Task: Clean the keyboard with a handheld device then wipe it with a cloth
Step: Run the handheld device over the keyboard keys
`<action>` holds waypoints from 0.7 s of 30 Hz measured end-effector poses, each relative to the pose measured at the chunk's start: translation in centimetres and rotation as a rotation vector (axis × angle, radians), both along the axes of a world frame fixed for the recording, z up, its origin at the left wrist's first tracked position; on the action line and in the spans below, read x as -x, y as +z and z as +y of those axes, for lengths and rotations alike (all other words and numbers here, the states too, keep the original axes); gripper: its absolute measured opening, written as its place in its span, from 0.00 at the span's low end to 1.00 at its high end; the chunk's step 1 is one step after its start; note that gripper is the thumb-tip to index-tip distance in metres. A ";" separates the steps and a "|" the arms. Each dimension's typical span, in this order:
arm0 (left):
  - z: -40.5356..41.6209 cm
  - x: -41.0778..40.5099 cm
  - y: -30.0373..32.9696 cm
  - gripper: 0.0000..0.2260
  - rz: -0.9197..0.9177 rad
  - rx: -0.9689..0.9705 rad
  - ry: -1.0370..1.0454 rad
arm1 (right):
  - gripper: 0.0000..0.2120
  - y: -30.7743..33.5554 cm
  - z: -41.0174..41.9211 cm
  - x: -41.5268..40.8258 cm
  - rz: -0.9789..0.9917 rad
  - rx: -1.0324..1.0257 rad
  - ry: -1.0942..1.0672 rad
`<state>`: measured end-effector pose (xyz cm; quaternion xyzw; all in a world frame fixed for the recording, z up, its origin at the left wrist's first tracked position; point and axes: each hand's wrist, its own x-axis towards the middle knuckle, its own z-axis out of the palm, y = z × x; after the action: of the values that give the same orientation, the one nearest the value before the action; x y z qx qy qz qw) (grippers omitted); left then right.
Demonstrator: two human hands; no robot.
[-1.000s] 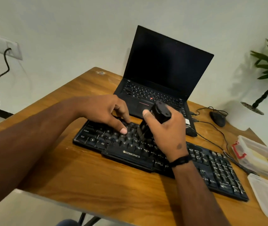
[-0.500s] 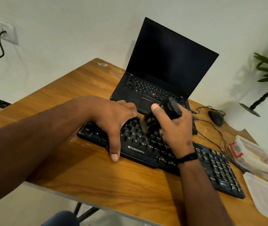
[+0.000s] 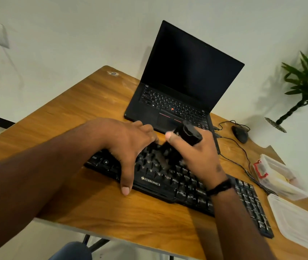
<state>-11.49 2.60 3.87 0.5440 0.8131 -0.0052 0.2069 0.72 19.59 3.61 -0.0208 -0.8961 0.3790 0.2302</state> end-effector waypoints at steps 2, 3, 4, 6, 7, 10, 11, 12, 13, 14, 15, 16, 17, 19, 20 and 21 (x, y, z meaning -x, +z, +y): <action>0.0 -0.2 0.2 0.62 0.009 0.006 0.003 | 0.19 -0.2 -0.7 0.4 0.052 -0.073 -0.118; 0.0 -0.3 0.2 0.63 0.009 0.005 0.007 | 0.19 -0.3 -0.9 0.3 0.024 -0.097 -0.123; -0.1 -0.4 0.2 0.63 0.005 -0.001 0.010 | 0.18 -0.3 -0.8 0.0 -0.030 -0.090 -0.068; -0.1 -0.5 0.2 0.62 -0.017 -0.022 0.018 | 0.18 0.3 -0.6 -0.9 -0.160 -0.025 0.099; -0.3 -0.5 0.3 0.61 -0.031 -0.034 0.027 | 0.19 0.7 -0.6 -1.3 -0.171 -0.023 0.119; -1.6 -0.4 -0.4 0.64 -0.043 -0.081 0.089 | 0.21 1.0 -0.6 -1.1 -0.021 -0.093 -0.098; -2.5 -0.3 -0.9 0.67 -0.032 -0.105 0.124 | 0.21 0.8 -0.5 -0.9 -0.013 -0.108 -0.152; -3.7 -0.2 -1.4 0.68 -0.019 -0.134 0.156 | 0.22 0.6 -0.4 -0.9 -0.034 -0.109 -0.157; -4.9 -0.2 -1.9 0.68 -0.017 -0.169 0.182 | 0.22 0.3 -0.2 -1.1 -0.052 -0.100 -0.140; -6.1 -0.2 -2.4 0.68 -0.035 -0.211 0.203 | 0.22 0.1 -0.1 -1.2 -0.058 -0.085 -0.136; -7.2 -0.3 -2.8 0.67 -0.078 -0.263 0.229 | 0.22 0.0 -0.1 -1.2 -0.041 -0.073 -0.154; -8.1 -0.5 -3.2 0.66 -0.133 -0.325 0.268 | 0.23 -0.1 -0.1 -1.1 -0.031 -0.062 -0.173; -8.7 -0.8 -3.5 0.66 -0.181 -0.391 0.312 | 0.23 -0.1 0.0 -1.1 -0.033 -0.048 -0.169; -9.1 -1.4 -4.1 0.66 -0.229 -0.502 0.386 | 0.24 0.2 0.1 -1.3 -0.115 0.002 -0.073; -9.2 -1.6 -4.4 0.67 -0.236 -0.541 0.406 | 0.24 0.5 0.3 -1.5 -0.168 0.041 -0.025; -9.2 -1.7 -4.6 0.67 -0.238 -0.568 0.417 | 0.24 0.7 0.3 -1.8 -0.188 0.075 -0.012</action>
<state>-9.75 -6.57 -0.77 0.3991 0.8459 0.3261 0.1373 2.48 19.86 4.29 -0.0703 -0.8988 0.4071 0.1466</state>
